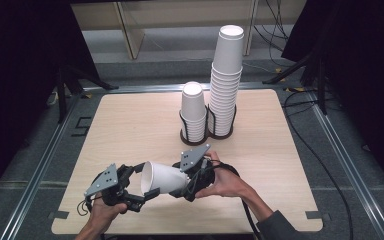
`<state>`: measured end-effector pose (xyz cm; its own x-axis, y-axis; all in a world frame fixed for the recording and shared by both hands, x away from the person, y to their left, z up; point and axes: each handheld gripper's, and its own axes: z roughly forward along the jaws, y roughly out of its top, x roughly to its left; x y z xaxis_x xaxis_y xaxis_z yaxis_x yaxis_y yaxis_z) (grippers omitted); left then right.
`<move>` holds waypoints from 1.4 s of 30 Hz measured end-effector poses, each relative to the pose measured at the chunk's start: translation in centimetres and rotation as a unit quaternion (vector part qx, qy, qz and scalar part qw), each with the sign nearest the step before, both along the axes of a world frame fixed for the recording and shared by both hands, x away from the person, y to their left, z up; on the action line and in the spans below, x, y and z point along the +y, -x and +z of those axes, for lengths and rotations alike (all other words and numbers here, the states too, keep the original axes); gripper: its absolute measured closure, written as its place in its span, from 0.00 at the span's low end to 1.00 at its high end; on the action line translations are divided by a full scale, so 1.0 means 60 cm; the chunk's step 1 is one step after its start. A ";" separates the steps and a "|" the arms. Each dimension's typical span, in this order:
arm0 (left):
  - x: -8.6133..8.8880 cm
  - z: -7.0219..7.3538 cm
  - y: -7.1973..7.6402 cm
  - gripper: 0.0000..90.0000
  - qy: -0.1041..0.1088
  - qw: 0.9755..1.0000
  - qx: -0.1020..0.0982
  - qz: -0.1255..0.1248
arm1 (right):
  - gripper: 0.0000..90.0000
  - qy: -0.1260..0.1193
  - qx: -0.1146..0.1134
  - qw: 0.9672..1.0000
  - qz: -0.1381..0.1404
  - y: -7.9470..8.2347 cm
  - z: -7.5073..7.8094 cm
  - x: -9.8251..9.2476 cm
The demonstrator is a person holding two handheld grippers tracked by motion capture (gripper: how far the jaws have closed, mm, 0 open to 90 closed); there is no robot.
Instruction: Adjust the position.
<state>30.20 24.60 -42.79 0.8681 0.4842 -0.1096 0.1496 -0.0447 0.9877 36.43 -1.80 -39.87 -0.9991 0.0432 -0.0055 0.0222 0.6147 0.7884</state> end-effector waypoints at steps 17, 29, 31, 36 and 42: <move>-0.022 0.002 0.013 0.08 -0.064 0.998 -0.001 0.009 | 0.23 0.068 -0.071 0.995 0.023 0.021 -0.014 0.031; -0.010 -0.015 0.001 0.03 0.057 0.997 0.034 0.031 | 0.24 -0.029 -0.006 1.000 0.002 0.003 -0.013 0.012; -0.011 -0.015 0.002 0.03 0.066 0.997 0.031 0.033 | 0.24 -0.032 -0.006 0.999 0.001 0.003 -0.012 0.012; -0.012 -0.013 0.004 0.06 0.088 0.995 0.031 0.040 | 0.24 -0.055 0.002 0.998 -0.008 0.003 -0.012 0.016; -0.016 -0.009 0.008 0.10 0.094 0.994 0.016 0.048 | 0.24 -0.076 0.023 0.997 -0.011 0.007 -0.019 0.028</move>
